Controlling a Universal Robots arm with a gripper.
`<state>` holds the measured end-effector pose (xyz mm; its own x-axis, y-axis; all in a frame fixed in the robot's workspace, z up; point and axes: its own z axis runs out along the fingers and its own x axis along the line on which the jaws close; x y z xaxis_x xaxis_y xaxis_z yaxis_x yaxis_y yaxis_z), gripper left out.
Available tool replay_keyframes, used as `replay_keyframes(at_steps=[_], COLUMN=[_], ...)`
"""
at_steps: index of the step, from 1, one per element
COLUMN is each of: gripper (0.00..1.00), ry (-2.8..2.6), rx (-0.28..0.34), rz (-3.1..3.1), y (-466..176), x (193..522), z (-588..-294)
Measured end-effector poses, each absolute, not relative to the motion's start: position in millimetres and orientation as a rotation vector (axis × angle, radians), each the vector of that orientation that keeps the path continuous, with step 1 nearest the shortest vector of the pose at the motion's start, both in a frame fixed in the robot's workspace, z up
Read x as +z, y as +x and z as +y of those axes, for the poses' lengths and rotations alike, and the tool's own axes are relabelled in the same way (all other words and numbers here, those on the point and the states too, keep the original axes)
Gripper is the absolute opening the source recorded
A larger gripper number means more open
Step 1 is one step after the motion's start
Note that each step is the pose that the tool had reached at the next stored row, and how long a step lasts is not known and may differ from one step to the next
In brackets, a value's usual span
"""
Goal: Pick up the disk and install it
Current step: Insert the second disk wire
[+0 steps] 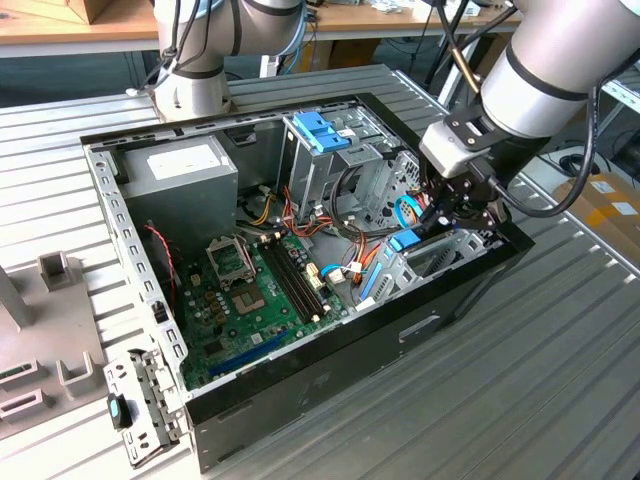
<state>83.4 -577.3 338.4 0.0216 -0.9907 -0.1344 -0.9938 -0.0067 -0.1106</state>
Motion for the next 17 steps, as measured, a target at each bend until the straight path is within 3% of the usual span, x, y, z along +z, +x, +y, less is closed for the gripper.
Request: replay_keyframes(at_steps=[6,9,17], gripper=[0.17,0.3,0.3], ry=[-2.113,-2.113,-2.113], rx=[0.028,0.027,0.027], rz=[2.083,2.083,2.083], y=[84,83,83], x=[338,338,354], z=[-577,-577,-577])
